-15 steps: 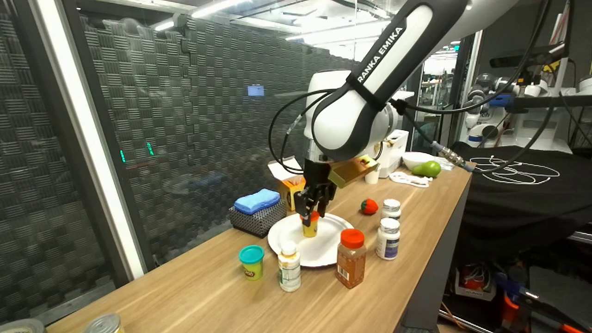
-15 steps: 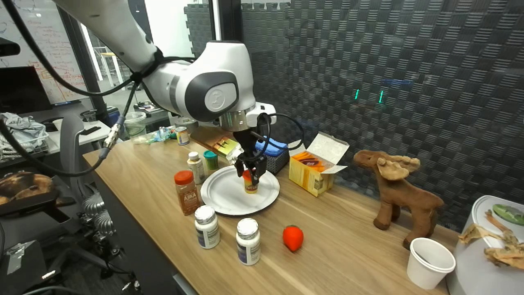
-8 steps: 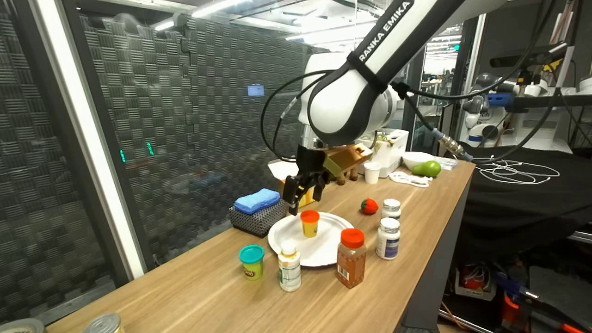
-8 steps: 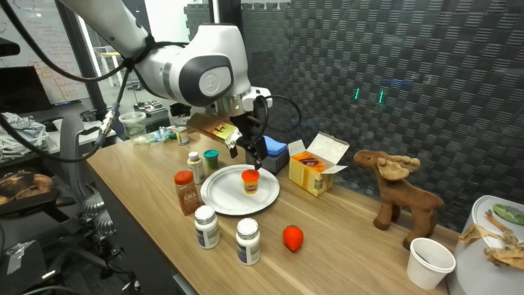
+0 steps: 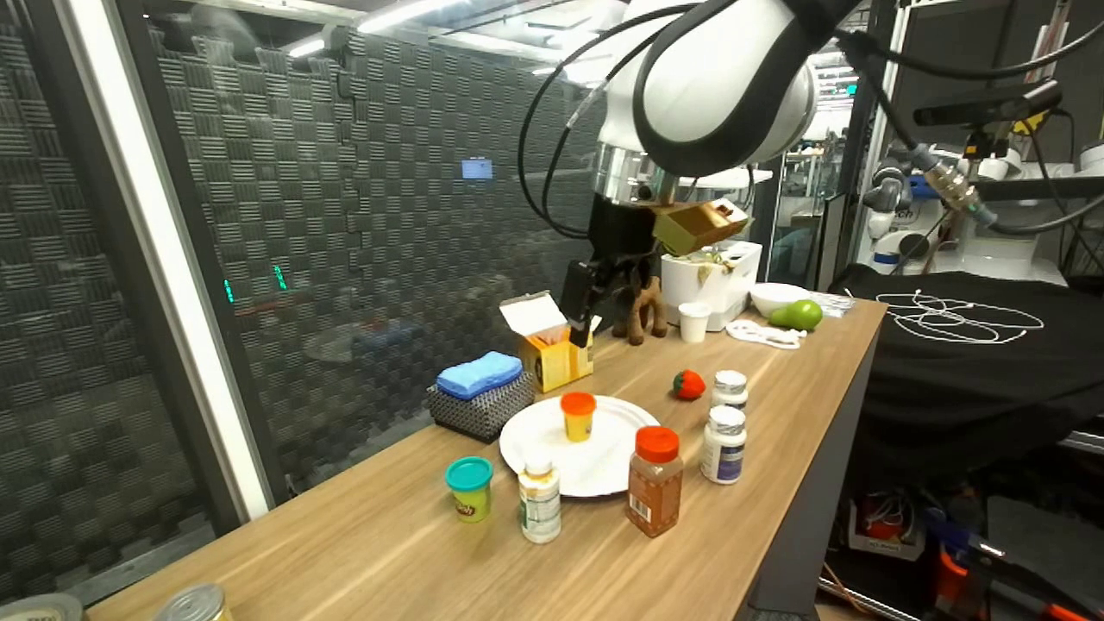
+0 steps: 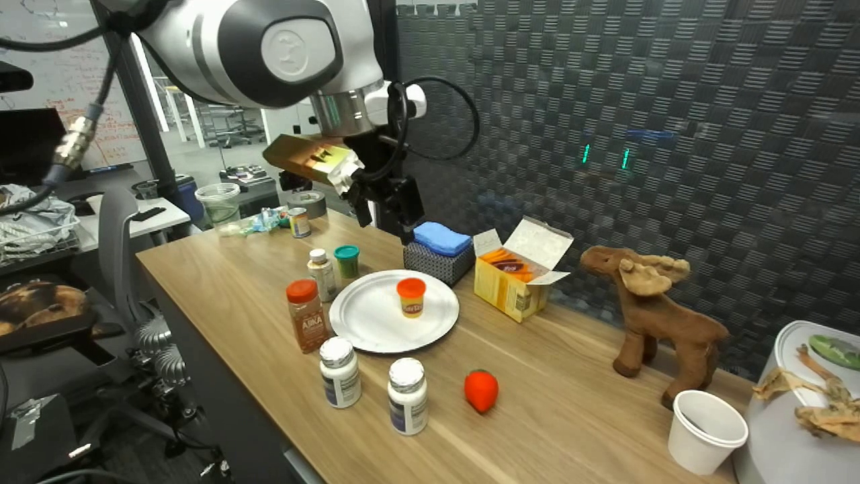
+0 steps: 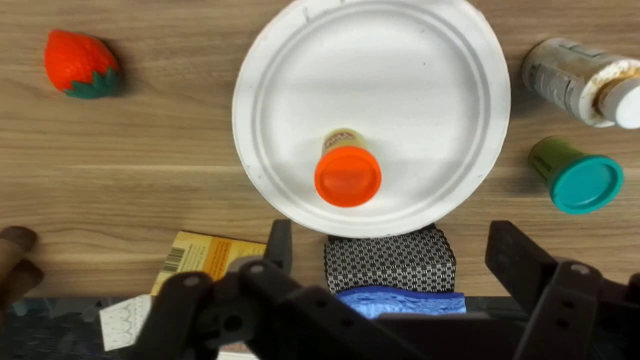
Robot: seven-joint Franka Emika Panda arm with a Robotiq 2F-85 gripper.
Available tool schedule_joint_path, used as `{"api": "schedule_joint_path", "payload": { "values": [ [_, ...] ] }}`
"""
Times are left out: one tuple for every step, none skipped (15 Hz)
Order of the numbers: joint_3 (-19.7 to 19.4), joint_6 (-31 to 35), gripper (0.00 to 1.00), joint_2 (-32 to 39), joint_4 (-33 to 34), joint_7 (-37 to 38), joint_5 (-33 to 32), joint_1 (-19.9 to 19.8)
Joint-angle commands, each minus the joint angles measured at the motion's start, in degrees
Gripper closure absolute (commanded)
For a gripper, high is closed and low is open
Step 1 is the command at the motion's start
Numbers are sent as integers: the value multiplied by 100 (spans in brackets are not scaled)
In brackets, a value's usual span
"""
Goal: Pick up all the objects surrounding the white plate and arrange them on the plate
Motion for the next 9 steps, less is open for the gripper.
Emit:
{"api": "schedule_joint_path", "payload": {
  "values": [
    [-21,-160,0,-196,-146,0,0,-26],
    [-41,-281,0,-377,-273,-2,1,-45],
    [-51,-333,0,-518,-374,-2,2,-58],
    [-53,-355,0,-607,-442,-2,2,-63],
    [-53,-364,0,-650,-480,0,2,-64],
    [-52,-366,0,-655,-492,1,2,-63],
    [-50,-366,0,-655,-500,3,2,-63],
    [-50,-366,0,-654,-504,4,2,-63],
    [-86,-227,0,-503,-401,189,-232,-77]
  ]
}}
